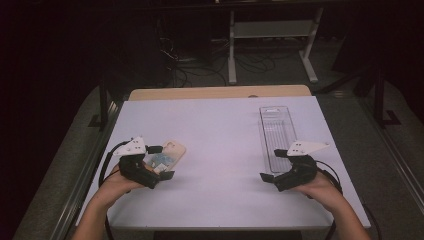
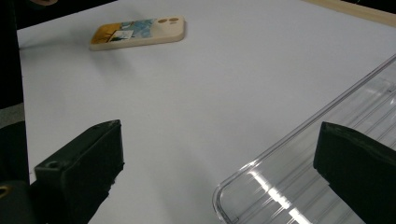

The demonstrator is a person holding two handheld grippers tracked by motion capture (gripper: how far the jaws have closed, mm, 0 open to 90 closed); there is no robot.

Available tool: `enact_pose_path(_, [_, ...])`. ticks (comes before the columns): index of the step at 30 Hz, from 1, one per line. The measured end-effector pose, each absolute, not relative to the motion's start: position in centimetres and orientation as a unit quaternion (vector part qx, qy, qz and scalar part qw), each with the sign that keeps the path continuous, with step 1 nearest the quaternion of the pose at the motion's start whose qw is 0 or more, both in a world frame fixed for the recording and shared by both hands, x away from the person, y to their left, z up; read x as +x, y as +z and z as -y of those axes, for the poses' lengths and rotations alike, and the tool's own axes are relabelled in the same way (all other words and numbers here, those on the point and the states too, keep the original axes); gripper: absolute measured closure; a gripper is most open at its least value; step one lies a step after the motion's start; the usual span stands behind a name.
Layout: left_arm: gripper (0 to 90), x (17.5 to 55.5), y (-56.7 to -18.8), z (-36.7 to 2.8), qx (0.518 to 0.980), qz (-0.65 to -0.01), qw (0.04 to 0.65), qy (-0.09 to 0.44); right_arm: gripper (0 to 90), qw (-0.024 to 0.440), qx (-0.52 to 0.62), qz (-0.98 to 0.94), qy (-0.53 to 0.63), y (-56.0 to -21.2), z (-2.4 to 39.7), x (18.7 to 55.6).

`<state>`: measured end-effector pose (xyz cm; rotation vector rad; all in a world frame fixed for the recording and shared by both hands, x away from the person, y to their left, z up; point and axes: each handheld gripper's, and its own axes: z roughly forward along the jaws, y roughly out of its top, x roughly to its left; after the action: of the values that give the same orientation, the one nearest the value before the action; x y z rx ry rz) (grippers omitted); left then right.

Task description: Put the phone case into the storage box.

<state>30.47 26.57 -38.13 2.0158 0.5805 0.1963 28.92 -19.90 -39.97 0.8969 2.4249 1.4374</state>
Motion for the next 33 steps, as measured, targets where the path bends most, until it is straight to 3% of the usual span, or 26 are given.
enact_pose_path(3, [0.0,30.5,-38.1,-26.6,0.831,-0.240,0.495,0.080,3.8,0.091,0.305,-0.811,0.491,-39.9,20.0,29.1])
enact_pose_path(33, [0.0,32.1,-37.2,-25.9,0.830,-0.263,0.485,0.085,2.0,0.085,0.312,-0.803,0.501,-40.1,20.3,29.1])
